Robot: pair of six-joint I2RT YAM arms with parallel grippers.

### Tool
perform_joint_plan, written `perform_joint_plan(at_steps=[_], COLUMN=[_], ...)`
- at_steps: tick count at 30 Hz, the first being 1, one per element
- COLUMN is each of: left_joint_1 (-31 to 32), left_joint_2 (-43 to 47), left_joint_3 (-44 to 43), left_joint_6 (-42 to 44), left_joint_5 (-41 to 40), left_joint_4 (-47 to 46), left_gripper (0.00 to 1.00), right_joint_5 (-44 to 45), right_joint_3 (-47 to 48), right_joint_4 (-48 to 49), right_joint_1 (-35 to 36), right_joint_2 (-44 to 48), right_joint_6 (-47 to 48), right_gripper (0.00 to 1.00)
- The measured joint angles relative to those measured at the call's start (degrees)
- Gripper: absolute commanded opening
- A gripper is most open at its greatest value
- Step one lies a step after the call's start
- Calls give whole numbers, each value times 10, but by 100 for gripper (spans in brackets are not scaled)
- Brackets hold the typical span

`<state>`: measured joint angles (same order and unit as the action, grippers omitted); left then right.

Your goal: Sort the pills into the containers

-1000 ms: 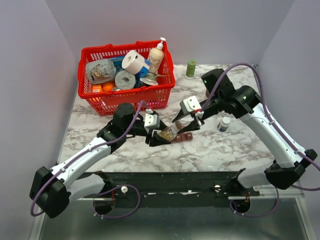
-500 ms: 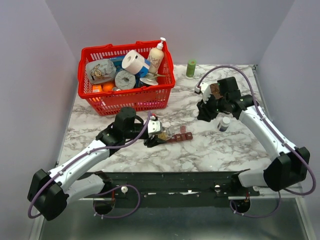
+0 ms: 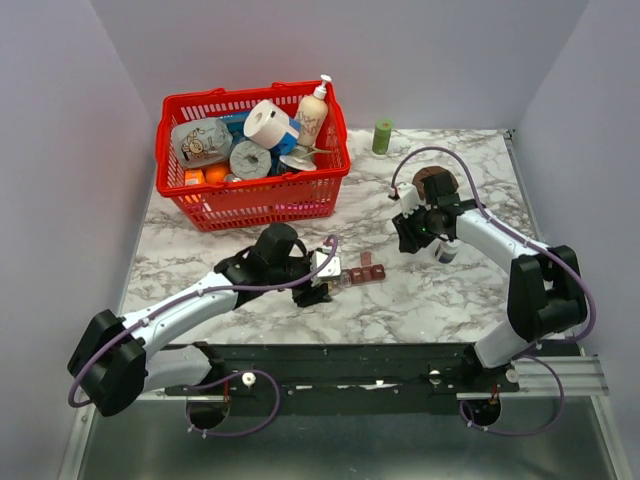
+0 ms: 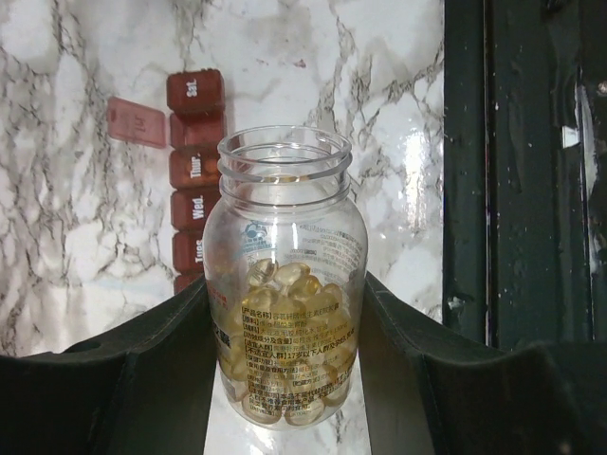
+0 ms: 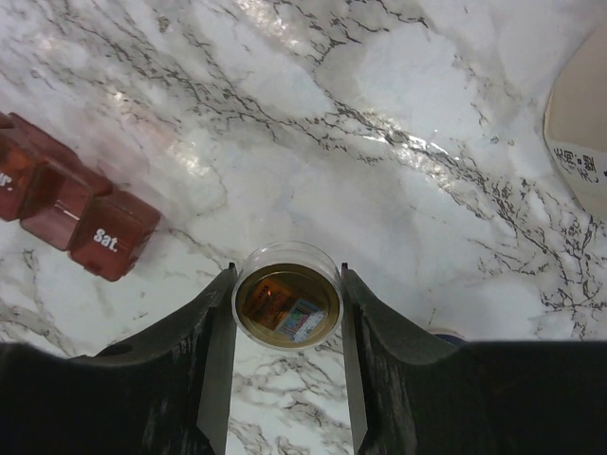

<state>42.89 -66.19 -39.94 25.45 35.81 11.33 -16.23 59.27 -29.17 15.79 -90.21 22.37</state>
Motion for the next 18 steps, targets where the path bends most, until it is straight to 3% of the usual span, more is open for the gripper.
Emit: perform_joint_plan(at_steps=[3, 11, 18], left_joint_1=[0, 0, -1], left_joint_2=[-2, 34, 101], left_joint_3=[0, 45, 125], left_joint_6=[-2, -92, -286], left_joint_5=[-1, 24, 49], left_joint_4=[-2, -135, -409], left_gripper=[0, 0, 0], right_joint_5=[8, 7, -19], right_joint_3=[-2, -4, -6], right_joint_4=[7, 10, 9], right_joint_1=[-2, -5, -5], right_joint_2=[-15, -17, 25], right_joint_6=[-1, -3, 2], right_gripper=[59, 74, 77])
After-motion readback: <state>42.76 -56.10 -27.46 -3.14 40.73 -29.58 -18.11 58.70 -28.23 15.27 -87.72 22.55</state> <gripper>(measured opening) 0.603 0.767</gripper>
